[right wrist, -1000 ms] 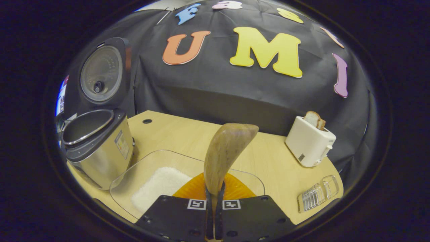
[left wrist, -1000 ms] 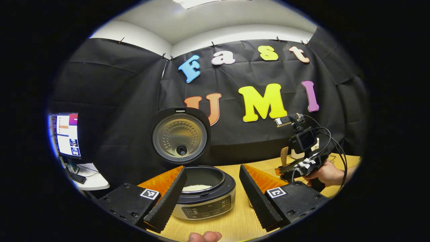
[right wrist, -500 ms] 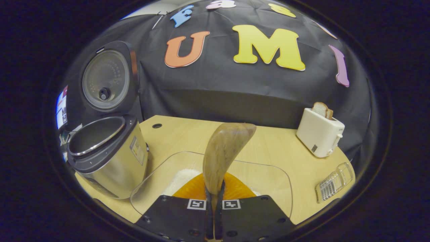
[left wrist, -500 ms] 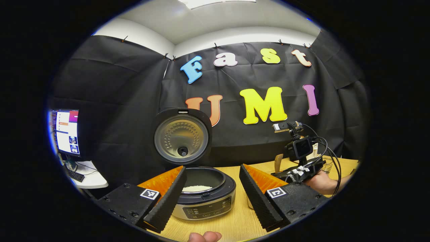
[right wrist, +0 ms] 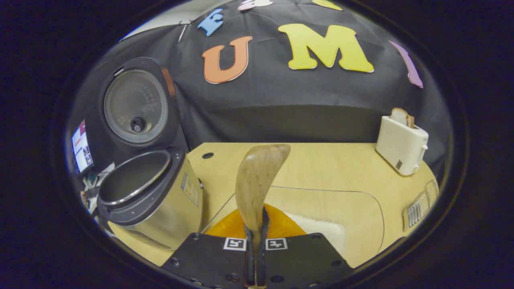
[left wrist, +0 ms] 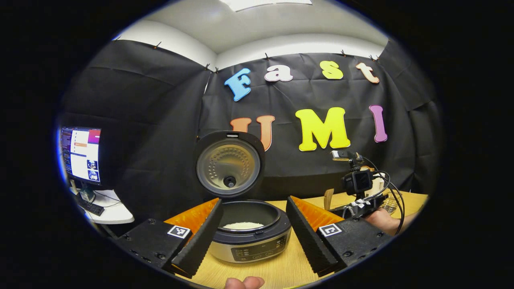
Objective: Close the left gripper, press the button to open the rice cooker; take a wooden spoon from the chopstick holder with the right hand, scoop a spoonful of rice and pour it into the rice cooker, then put the wooden spoon back into the chopstick holder.
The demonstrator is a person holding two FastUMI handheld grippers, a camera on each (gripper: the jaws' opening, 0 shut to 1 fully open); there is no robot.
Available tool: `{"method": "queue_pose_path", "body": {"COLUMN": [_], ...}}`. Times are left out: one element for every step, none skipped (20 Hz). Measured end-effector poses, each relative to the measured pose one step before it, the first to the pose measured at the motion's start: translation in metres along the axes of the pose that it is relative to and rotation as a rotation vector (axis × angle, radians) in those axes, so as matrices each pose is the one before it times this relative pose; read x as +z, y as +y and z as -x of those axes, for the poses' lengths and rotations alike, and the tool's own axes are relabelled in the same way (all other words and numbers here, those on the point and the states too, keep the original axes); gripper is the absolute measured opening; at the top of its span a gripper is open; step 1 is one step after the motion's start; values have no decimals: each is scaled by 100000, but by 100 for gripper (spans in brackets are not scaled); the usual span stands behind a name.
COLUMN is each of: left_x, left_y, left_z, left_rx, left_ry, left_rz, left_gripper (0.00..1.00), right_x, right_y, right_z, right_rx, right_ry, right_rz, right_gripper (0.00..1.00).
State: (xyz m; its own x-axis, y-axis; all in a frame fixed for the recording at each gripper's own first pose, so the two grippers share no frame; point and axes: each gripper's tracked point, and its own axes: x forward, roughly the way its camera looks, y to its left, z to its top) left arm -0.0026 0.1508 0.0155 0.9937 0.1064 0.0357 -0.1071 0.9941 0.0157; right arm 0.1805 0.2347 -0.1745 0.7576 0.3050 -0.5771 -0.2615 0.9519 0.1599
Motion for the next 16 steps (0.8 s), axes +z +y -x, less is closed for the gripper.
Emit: {"method": "queue_pose_path", "body": {"left_x": [-49, -80, -73, -11, 36, 54, 85, -21, 13, 101, 132, 60, 32, 12, 21, 41], "left_y": [59, -141, -74, -15, -18, -161, -16, 263, 76, 61, 81, 12, -59, -107, -240, -78], "left_z": [39, -28, 14, -11, -18, 21, 4, 52, 87, 0, 82, 21, 10, 47, -2, -37], "left_rx": [42, -385, -22, 169, -169, -441, 90, 632, 491, 259, 318, 388, 94, -272, -166, -146], "left_ry": [212, 131, 235, 129, -67, -136, -370, -1, 75, -191, -180, -268, -104, 81, -36, 79], "left_rz": [-548, -671, -721, -553, -133, 81, 270, 414, 141, -253, -645, -639, -208, 45, -235, -629], "left_gripper": [100, 100, 100, 100, 100, 100, 100, 100, 100, 100, 100, 100, 100, 100, 100, 100], "right_x": [129, 226, 231, 197, 172, 152, 26, 138, 342, -439, -31, 135, -15, 346, 314, 494], "right_y": [26, 40, -3, 81, 58, 42, -144, 17, -545, -52, -474, -155, -62, -49, -80, -69], "right_z": [29, 79, -44, 23, 116, -56, -91, 60, 294, -513, 47, 56, 134, 142, 225, 226], "right_rx": [2032, 1618, 1728, 1700, 1348, 1445, 1022, 2166, -728, 1894, 450, 1170, 959, 1068, 1107, 853], "right_ry": [171, 46, -253, -221, -176, -51, 107, 383, 50, 1383, 1009, 205, -70, -431, -390, -739], "right_rz": [-2853, -2701, -2812, -2968, -2542, -2933, -2890, -4660, -4744, -5487, -2845, -3175, -2840, -2277, -2419, -2611], "right_gripper": [2, 2, 2, 2, 2, 2, 2, 3, 2, 0, 0, 0, 0, 0, 0, 0]}}
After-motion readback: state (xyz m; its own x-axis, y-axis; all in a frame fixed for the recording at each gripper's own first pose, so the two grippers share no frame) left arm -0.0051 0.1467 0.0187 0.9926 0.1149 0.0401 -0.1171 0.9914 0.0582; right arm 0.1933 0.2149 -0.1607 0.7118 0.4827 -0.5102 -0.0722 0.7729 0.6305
